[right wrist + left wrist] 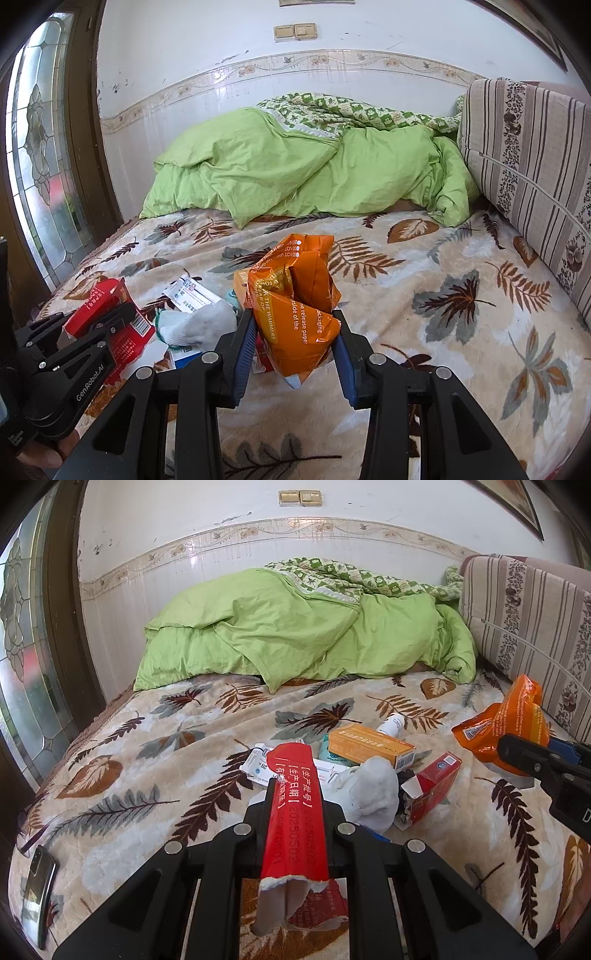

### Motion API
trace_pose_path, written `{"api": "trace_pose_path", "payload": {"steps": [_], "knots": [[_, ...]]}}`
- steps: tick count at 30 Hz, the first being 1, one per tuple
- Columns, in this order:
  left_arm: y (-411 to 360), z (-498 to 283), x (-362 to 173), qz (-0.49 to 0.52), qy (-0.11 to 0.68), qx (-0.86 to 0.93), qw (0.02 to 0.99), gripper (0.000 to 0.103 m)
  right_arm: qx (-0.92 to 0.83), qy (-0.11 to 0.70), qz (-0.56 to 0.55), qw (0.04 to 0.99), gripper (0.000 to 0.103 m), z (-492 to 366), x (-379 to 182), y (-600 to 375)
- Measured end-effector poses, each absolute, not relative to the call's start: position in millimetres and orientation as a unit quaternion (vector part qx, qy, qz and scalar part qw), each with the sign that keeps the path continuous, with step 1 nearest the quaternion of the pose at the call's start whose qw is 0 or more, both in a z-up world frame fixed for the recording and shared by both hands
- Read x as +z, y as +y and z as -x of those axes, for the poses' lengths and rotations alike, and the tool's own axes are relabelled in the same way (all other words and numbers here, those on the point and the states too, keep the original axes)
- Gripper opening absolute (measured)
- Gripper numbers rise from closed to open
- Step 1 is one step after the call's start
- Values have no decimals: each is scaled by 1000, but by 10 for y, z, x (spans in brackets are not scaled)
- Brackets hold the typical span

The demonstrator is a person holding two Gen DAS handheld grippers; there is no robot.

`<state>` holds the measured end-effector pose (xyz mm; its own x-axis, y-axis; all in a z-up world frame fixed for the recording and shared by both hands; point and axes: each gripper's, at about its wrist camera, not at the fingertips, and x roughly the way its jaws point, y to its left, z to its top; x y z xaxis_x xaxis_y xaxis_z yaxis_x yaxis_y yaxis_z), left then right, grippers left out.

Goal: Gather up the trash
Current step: 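Lift the orange bag with the right tool while the left tool lifts the red tube, then drop the orange bag and red tube into the red basket, opening both tools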

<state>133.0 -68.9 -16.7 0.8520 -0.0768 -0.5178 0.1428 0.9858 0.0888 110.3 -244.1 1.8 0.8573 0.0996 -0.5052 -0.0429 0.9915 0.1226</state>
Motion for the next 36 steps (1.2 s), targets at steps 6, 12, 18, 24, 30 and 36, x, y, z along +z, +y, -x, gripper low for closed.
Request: {"api": "trace_pose_path", "payload": {"steps": [6, 12, 18, 24, 30, 36], "knots": [[-679, -1266, -183, -53, 273, -62, 958, 13, 38, 268, -79, 960, 42, -937, 10, -2462], [-714, -948, -165, -36, 293, -86, 952, 13, 40, 275, -93, 956, 42, -621, -3, -2478], [-848, -609, -93, -39, 304, -113, 945, 13, 41, 278, -110, 953, 42, -178, 69, -2601], [-979, -349, 10, -38, 304, -134, 942, 13, 38, 263, -120, 957, 42, 198, 271, -2778], [-1104, -143, 147, -43, 294, -155, 942, 13, 33, 252, -145, 956, 42, 423, 420, -2999], [-1161, 26, 317, -27, 283, -218, 934, 13, 31, 247, -169, 954, 42, 633, 479, -3191]]}}
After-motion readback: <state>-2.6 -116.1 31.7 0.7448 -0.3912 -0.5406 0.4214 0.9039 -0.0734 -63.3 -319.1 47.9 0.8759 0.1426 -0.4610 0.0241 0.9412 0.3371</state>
